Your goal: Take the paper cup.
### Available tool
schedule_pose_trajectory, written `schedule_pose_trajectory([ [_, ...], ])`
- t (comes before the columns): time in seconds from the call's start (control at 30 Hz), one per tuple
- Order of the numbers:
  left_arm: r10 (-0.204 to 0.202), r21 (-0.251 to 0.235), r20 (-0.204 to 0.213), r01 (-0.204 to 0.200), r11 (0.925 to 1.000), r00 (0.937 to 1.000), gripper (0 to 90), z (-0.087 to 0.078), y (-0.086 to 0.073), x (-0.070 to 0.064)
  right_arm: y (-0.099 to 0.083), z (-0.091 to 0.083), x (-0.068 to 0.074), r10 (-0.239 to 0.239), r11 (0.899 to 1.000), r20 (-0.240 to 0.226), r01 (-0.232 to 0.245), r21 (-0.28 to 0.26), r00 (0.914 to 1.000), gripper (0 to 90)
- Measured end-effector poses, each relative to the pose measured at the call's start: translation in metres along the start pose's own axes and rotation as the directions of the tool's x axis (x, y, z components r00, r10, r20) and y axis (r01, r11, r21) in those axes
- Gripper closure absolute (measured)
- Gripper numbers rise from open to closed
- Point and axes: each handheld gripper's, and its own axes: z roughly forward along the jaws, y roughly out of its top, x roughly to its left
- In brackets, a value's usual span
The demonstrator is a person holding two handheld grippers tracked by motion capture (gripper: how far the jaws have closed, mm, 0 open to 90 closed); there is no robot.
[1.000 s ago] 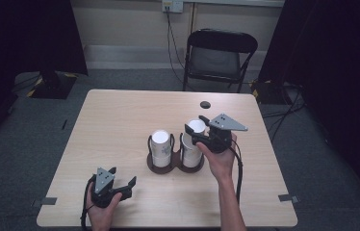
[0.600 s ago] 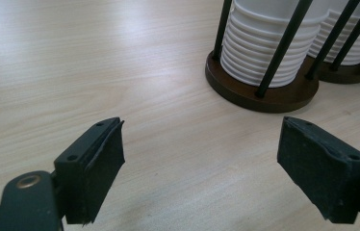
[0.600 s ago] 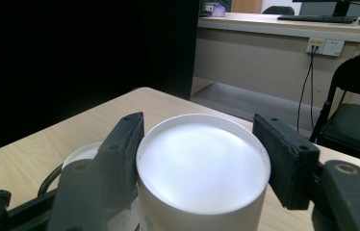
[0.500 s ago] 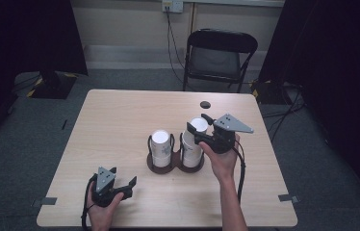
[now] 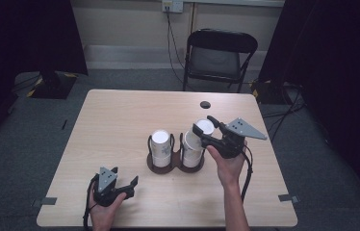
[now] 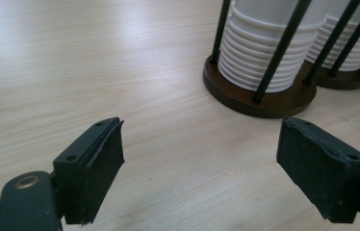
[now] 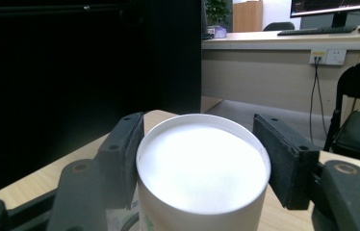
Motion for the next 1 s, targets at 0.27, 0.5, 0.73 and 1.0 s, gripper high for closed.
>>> schedule_pose_trajectory([
  [0.27,-0.017,-0.017,0.023,0.018,0.9997,0.9996,20.0,0.002,0.004,-0.009,-0.006,-0.018,-0.007,0.115,0.993,-0.04,-0.116,-0.015,0.9926,37.1],
  [0.5,-0.032,-0.023,0.045,0.033,0.9992,0.9985,21.5,0.003,0.007,-0.011,-0.017,-0.027,-0.004,0.175,0.985,-0.042,-0.175,0.005,0.9838,37.1],
  [0.73,-0.046,-0.036,0.083,0.049,0.9981,0.9955,25.0,0.003,0.01,-0.014,-0.027,-0.036,0.003,0.219,0.976,-0.063,-0.22,-0.004,0.9737,37.1],
  [1.0,-0.028,-0.069,0.133,0.037,0.9969,0.9908,34.3,0.001,0.012,-0.021,-0.04,-0.038,0.012,0.27,0.963,-0.097,-0.268,0.029,0.9581,37.2],
])
